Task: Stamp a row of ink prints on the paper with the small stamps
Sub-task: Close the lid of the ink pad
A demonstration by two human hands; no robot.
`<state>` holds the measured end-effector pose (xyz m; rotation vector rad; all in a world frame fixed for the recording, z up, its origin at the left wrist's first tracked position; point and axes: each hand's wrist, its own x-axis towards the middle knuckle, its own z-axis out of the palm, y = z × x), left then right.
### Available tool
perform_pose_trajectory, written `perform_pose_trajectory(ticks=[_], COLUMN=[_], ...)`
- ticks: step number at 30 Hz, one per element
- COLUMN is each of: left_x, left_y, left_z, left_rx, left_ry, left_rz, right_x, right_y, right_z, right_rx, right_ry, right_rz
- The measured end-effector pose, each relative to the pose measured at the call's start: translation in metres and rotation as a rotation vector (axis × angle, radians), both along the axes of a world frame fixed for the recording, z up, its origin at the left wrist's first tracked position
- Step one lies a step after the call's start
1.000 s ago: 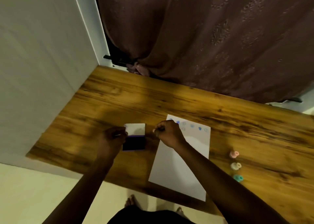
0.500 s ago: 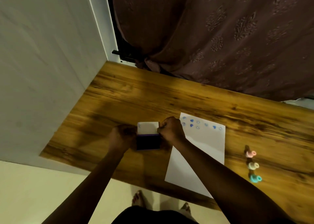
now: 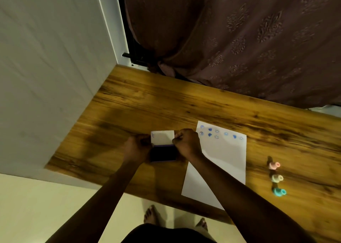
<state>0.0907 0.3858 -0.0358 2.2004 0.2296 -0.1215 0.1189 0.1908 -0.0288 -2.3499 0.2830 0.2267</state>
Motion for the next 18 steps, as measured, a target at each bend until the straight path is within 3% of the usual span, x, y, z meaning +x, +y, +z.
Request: perform_pose_trajectory(ticks=[8,18], left_x=[0.0,-0.018], left_y=[-0.002,-0.006], left_z=[-0.003,-0.006], left_rx=[0.036,0.063], left_ry=[0.036,-0.125], left_rz=[-0.008,0.058], right_x=[-0.008,-0.02], right_y=[-0.008,-0.013], right_z=[0.004,0.006], right_rx=[-0.001,0.136], right_ry=[-0.02,0.049], right_rz=[0.081,0.075])
